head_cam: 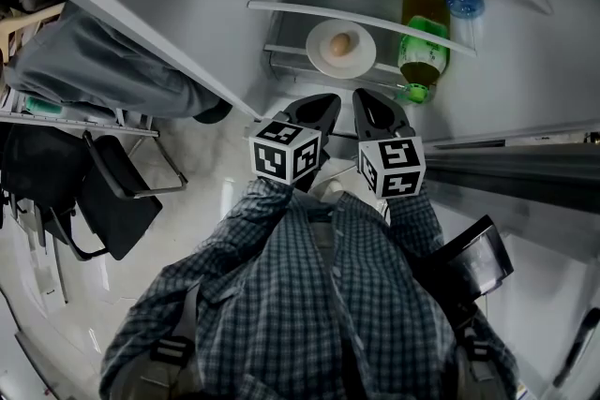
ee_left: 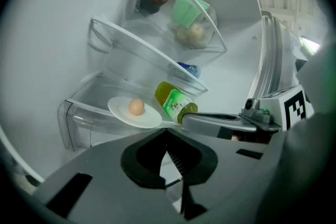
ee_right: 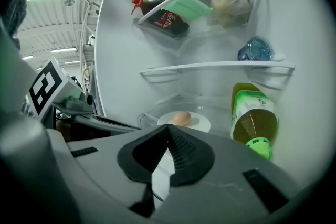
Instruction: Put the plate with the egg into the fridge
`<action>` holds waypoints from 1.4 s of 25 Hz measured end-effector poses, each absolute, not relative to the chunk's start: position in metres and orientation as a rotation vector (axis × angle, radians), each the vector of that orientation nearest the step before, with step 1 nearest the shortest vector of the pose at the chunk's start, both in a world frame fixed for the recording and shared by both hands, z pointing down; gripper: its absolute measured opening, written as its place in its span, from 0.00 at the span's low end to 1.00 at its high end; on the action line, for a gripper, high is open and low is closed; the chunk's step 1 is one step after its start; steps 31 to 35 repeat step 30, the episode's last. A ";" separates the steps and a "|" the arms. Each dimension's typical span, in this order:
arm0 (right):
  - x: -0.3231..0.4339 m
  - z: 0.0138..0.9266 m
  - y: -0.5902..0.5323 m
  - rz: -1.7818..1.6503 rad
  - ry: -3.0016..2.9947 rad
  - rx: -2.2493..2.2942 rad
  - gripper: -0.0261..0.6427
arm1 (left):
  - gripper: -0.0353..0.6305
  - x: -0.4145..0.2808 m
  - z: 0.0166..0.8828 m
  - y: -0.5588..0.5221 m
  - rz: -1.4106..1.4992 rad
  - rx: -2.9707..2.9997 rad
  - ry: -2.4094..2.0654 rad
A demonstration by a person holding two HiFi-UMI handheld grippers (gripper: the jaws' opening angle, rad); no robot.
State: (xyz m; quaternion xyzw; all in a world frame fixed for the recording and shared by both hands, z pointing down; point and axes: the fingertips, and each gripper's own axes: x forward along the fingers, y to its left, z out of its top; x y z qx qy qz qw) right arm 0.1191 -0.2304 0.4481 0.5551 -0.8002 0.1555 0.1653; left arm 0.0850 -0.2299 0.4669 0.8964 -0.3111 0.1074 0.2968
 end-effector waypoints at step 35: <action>0.110 0.455 -0.228 0.457 -2.300 1.527 0.05 | 0.06 0.085 0.466 -0.231 0.274 2.377 -0.830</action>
